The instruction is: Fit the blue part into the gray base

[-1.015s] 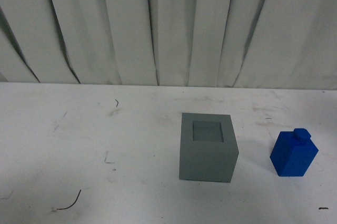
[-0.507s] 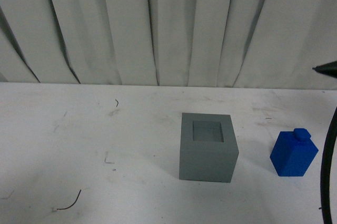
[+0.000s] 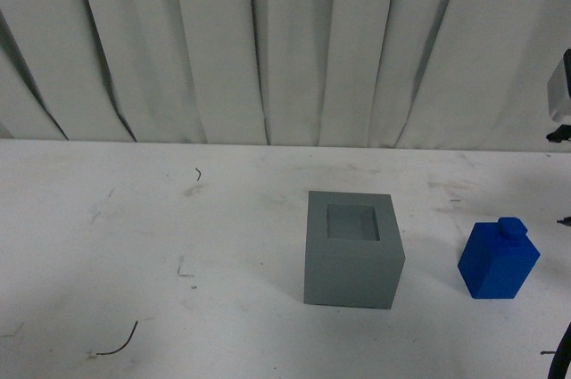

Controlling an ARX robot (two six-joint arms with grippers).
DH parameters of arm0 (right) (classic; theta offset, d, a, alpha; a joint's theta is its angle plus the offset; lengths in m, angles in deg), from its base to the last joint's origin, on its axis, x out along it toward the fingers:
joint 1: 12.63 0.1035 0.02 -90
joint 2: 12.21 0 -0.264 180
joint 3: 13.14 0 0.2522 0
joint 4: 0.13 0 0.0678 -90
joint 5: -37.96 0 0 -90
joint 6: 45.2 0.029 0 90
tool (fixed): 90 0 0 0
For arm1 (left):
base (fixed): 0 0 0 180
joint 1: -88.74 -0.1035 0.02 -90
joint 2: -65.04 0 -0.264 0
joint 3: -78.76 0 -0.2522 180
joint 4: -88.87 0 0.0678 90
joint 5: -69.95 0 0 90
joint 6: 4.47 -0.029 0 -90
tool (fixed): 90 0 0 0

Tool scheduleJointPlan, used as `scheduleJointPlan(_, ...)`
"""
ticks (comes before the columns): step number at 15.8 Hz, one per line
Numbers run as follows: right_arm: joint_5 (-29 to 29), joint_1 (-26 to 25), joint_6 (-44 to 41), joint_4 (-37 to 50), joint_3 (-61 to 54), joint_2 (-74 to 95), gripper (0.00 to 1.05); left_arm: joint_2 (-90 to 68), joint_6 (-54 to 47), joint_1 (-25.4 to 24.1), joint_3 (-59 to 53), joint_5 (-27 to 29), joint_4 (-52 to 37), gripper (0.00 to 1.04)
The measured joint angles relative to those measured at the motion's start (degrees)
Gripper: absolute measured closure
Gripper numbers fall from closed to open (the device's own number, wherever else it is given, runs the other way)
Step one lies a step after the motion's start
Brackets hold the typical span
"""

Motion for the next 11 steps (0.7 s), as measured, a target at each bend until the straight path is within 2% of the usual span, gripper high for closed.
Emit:
scheduleJointPlan(6,-1.36,0.83,-5.84,-5.18,3.34,3.74,0.06,0.00,0.00,0.00,0.00,0.00,0.00,0.07)
scheduleJointPlan(11,-2.91,3.58,-8.04,-10.03,6.14,8.00,0.06,0.00,0.00,0.00,0.00,0.00,0.00,0.07)
